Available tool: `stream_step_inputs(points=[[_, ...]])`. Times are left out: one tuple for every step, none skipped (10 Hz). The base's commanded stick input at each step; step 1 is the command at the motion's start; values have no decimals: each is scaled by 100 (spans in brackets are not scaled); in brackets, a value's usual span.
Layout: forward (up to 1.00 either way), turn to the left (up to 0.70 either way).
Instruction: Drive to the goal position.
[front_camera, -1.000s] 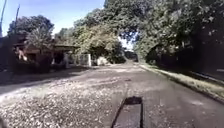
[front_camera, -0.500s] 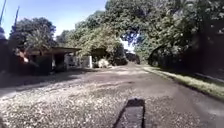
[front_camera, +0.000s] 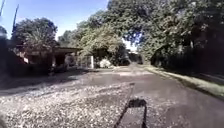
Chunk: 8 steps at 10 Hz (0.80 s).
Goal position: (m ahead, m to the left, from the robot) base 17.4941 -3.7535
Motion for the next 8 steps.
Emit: stream_step_inputs(points=[[70,-29],[70,-35],[70,-35],[70,-35],[70,-35],[70,-35],[70,-35],[70,-35]])
